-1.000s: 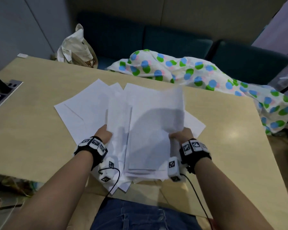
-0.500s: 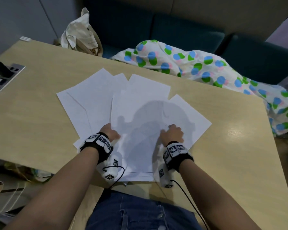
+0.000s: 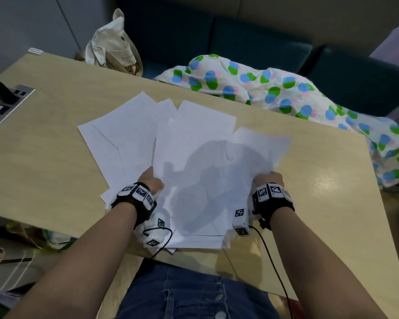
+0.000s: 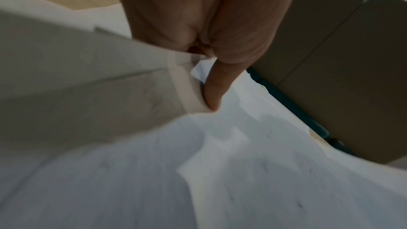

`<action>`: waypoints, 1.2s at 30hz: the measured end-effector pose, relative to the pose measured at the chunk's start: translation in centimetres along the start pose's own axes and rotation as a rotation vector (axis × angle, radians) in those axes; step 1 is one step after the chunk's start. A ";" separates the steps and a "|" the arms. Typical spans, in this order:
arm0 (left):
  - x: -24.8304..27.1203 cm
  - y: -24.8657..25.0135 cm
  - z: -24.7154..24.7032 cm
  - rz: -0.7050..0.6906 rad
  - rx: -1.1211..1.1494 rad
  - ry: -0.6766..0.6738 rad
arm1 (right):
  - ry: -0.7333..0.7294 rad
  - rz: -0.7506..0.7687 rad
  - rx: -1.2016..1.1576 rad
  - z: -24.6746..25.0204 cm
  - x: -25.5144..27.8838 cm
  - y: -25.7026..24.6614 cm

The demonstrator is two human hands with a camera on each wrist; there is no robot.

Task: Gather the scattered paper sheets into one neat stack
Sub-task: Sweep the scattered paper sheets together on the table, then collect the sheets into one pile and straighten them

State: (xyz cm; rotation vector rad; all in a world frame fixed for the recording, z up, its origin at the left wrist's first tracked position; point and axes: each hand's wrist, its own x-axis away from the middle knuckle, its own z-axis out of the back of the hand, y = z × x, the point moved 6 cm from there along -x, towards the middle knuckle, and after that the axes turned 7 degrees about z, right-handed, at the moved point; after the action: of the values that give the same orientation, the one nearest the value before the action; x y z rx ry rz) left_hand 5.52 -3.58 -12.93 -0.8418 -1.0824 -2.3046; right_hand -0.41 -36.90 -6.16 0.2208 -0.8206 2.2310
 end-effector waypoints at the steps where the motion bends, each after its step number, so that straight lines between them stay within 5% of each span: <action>1: 0.2 0.0 0.1 -0.022 0.025 0.002 | 0.094 -0.019 -0.037 1.2 0.1 -0.5; 11: 1.1 -1.3 8.8 -0.097 0.291 0.203 | 0.451 0.481 0.399 8.5 0.8 -13.6; 14: 0.3 -2.8 12.4 -0.070 0.303 0.256 | 0.597 0.692 0.380 8.7 2.6 -18.2; 18: -0.5 -5.7 16.4 -0.010 0.356 0.365 | 0.652 0.787 0.173 8.7 4.5 -22.6; 21: -1.3 -7.7 18.5 0.057 0.368 0.454 | 0.560 0.709 -0.019 7.3 3.5 -24.3; 24: -3.5 -9.2 19.5 0.084 0.348 0.429 | 0.290 0.574 -0.029 2.5 0.9 -23.8; 30: -7.3 -11.7 20.0 0.130 0.306 0.373 | -0.146 0.573 0.238 -9.6 -2.9 -22.2; 36: -7.3 -10.6 20.2 0.120 0.305 0.299 | -0.223 0.447 0.367 -15.6 -4.9 -21.3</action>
State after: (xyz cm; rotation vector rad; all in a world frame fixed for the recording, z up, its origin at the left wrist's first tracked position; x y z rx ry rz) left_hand 10.78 19.76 -13.32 -0.4172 -1.1708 -2.0170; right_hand 19.22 -18.92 -9.78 0.5103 -0.6087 2.8128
